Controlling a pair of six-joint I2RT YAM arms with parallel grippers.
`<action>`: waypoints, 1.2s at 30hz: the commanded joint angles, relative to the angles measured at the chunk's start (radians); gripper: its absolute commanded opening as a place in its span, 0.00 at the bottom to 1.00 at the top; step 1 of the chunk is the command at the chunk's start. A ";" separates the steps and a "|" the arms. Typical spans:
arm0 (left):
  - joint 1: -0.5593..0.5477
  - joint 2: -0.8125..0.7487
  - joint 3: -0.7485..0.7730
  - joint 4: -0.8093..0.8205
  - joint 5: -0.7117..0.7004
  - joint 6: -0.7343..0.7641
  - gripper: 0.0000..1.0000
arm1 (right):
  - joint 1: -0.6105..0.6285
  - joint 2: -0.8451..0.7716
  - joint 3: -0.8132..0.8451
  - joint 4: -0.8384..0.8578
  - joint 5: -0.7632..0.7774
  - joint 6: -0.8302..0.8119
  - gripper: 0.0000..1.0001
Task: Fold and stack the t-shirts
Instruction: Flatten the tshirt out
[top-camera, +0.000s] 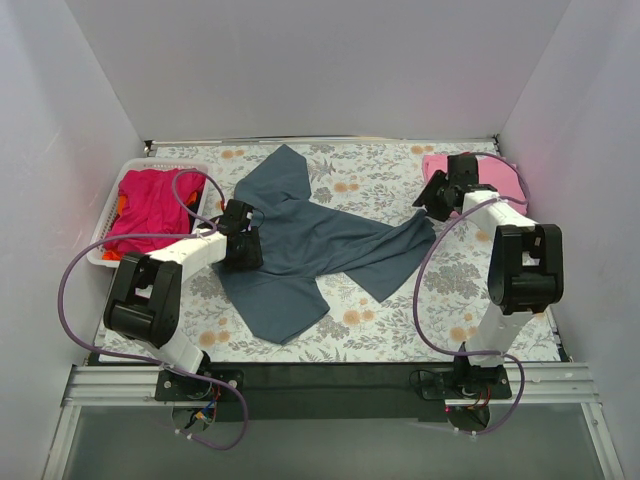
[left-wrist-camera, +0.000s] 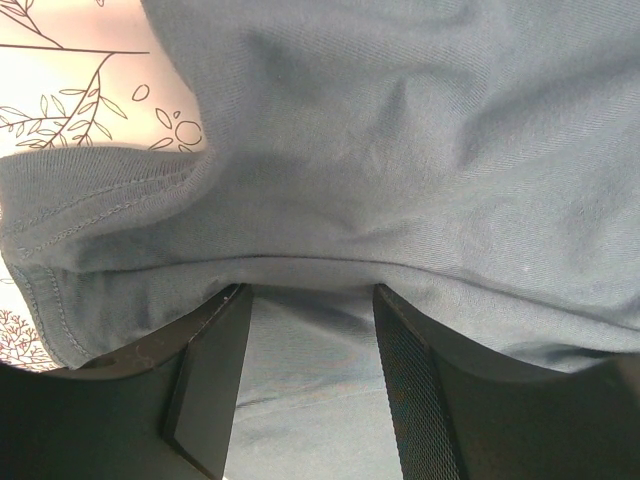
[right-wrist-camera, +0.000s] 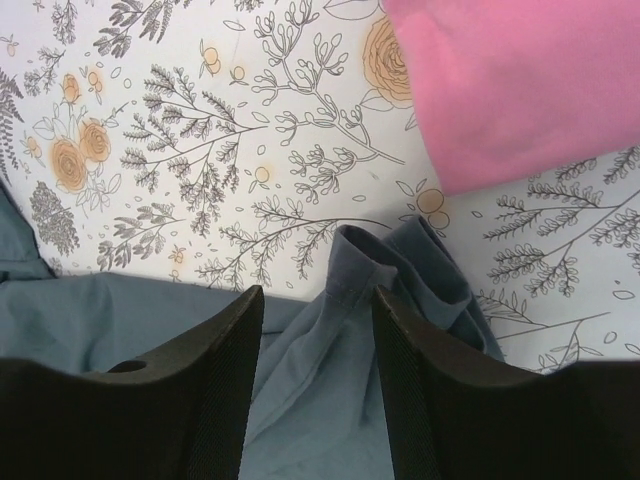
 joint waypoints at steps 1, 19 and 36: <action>0.010 -0.042 -0.022 -0.009 -0.006 0.011 0.49 | 0.016 0.032 0.034 0.025 0.022 0.022 0.46; 0.010 -0.077 -0.021 -0.006 -0.012 -0.004 0.50 | 0.019 0.020 0.010 -0.008 0.082 -0.027 0.08; 0.007 -0.441 -0.074 -0.372 -0.092 -0.429 0.56 | 0.031 -0.163 -0.088 -0.006 -0.004 -0.159 0.01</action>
